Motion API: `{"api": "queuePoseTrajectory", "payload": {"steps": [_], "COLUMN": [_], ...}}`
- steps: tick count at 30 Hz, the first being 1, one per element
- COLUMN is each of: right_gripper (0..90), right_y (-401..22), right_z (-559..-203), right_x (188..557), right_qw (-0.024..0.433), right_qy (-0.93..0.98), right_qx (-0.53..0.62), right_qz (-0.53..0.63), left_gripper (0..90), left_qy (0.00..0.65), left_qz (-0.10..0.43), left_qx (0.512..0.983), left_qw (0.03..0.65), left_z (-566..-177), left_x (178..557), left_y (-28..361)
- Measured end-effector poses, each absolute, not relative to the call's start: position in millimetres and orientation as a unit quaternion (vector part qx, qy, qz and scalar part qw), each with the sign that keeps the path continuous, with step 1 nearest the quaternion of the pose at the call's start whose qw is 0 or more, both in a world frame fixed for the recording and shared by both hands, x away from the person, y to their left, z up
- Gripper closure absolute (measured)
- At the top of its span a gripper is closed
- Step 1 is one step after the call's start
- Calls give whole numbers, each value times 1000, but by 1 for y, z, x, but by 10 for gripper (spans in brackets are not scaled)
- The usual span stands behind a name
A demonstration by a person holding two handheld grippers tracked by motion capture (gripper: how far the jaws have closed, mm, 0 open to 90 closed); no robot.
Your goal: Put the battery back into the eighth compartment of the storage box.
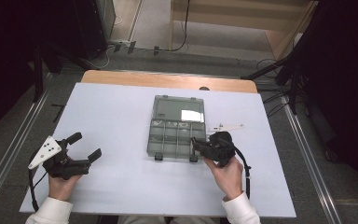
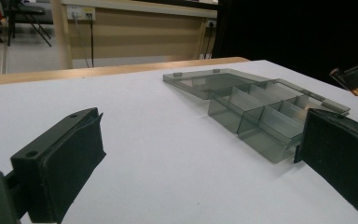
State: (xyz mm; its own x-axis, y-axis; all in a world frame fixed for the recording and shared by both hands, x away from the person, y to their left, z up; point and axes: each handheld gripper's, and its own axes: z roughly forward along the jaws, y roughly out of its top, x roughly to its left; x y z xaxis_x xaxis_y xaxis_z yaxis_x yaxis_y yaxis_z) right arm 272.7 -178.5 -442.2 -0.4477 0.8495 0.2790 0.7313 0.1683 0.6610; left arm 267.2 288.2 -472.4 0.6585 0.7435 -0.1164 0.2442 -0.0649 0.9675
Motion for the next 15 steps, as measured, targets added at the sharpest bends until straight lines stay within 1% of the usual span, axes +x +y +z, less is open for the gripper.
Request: {"api": "queuePoseTrajectory", "payload": {"steps": [6, 15], "right_gripper": [775, 775], "right_y": [-186, -194], "right_z": [-449, -466], "right_x": [276, 282], "right_qw": [68, 31], "right_qy": [736, 698], "right_qx": [542, 588], "right_qz": [400, 407], "left_gripper": [0, 0], "left_qy": [354, 354], "left_qz": [213, 213], "left_qx": [697, 698], "left_qw": [585, 585], "left_z": [-472, -472], "left_x": [267, 267], "left_y": [288, 288]}}
